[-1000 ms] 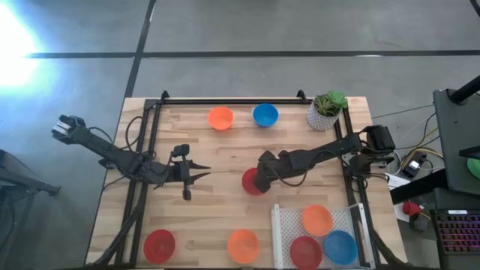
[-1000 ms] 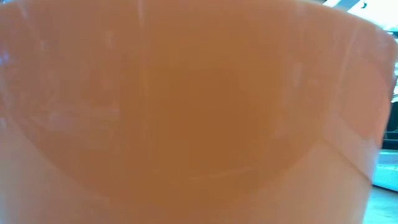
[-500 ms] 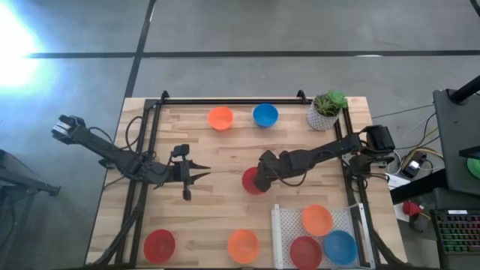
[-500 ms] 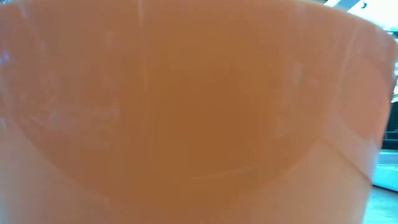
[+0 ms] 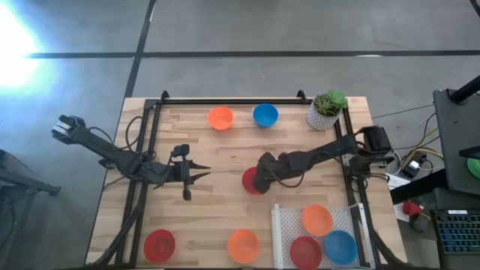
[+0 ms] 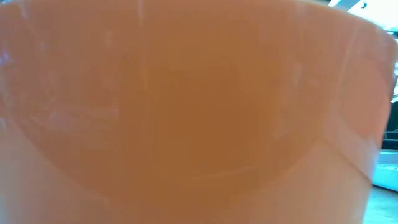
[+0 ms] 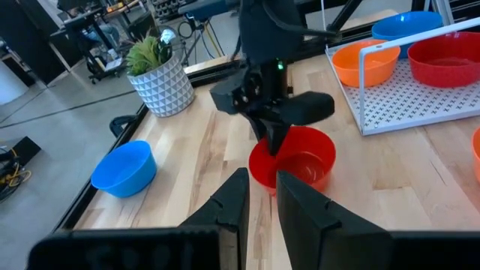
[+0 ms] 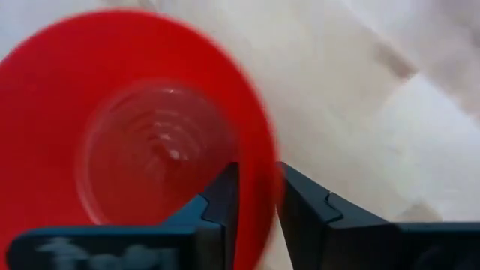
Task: Pick & Place Mini bowls
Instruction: Stack the top red bowl on top of the red bowl on the shelf
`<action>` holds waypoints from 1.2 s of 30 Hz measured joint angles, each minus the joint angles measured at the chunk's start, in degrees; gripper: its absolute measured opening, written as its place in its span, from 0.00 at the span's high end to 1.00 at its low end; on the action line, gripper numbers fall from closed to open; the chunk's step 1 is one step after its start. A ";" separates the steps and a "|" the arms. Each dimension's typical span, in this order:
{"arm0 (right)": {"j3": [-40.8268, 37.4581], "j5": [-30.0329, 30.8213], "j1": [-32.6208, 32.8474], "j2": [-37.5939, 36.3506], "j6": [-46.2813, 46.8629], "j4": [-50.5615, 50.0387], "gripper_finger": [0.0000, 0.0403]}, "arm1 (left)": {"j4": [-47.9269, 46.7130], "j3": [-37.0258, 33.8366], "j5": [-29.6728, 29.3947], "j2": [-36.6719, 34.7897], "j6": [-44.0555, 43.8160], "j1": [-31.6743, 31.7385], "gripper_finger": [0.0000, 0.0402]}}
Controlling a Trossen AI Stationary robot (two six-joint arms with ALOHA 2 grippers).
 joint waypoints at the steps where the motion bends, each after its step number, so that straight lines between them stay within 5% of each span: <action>1: 0.00 -0.64 0.00 0.58 -0.49 0.76 0.81 | -0.01 0.00 0.00 0.00 0.00 0.00 0.84; 9: 1.56 0.34 0.00 1.67 -3.15 0.62 0.96 | 0.45 0.00 0.00 0.00 0.02 0.00 0.84; 22: 4.94 6.46 0.02 0.36 -5.13 -1.67 0.98 | 0.43 0.00 0.00 0.00 0.02 0.00 0.84; 36: 16.03 13.98 2.72 -10.62 -5.84 -19.03 0.98 | 0.91 0.00 1.86 -0.02 -1.42 -0.37 0.84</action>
